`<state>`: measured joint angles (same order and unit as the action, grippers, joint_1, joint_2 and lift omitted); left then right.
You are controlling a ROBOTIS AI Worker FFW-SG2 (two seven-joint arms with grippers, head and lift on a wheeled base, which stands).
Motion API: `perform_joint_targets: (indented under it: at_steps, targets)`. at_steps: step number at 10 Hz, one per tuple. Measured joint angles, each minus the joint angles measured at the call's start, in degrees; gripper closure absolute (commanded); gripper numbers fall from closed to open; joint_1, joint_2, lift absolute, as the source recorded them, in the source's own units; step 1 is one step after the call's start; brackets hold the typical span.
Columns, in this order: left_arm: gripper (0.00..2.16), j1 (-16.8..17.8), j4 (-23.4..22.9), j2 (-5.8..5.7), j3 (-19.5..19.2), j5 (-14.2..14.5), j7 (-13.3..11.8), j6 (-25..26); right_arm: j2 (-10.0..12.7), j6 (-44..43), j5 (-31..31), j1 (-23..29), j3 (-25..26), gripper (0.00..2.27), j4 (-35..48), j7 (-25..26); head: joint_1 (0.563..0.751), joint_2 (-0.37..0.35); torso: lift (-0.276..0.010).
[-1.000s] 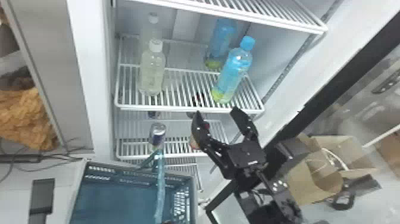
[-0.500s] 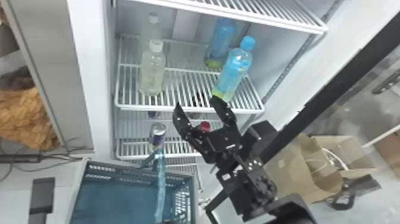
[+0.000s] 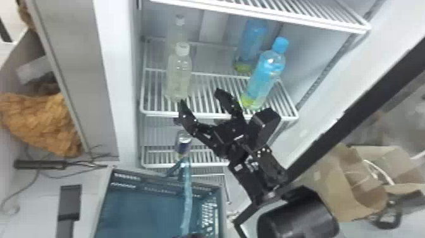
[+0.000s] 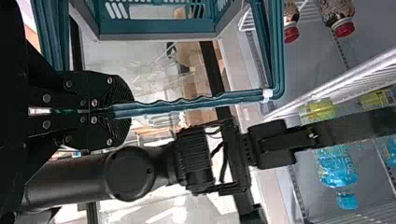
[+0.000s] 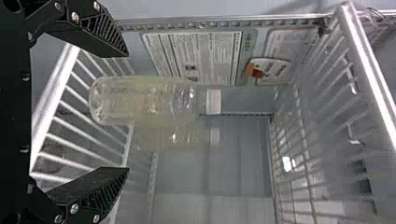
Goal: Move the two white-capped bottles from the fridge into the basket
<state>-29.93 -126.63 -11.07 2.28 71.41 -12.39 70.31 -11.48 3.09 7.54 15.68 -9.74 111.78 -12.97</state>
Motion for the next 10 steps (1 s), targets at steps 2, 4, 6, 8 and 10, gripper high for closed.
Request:
perform_joint_targets:
  at_steps: [2,4,6,8,10]
  targets:
    - [1.19,0.05,0.0,0.02,0.0,0.0,0.0,-0.1,-0.05,0.0,0.09,-4.02,-1.52,0.18,-3.32,-0.33,0.695,-0.218,0.0]
    - [1.19,0.12,0.0,0.01,0.0,0.0,0.0,-0.15,0.05,-0.48,0.05,-7.97,-2.6,0.18,-7.19,-1.02,0.695,-0.201,0.0]
    - [1.19,0.2,0.0,-0.01,0.0,0.0,0.0,-0.27,0.34,-0.94,0.29,-11.29,-2.94,0.18,-10.98,-2.57,0.695,-0.189,0.0]
    - [1.19,0.34,0.0,-0.01,0.19,0.0,0.0,-0.28,0.44,-2.17,0.59,-14.59,-3.87,0.18,-14.42,-3.13,0.695,-0.18,0.0]
    - [1.19,0.51,0.0,-0.01,0.27,0.0,0.0,-0.29,0.56,-2.65,0.92,-16.88,-4.43,0.3,-16.2,-3.49,0.695,-0.17,0.0]
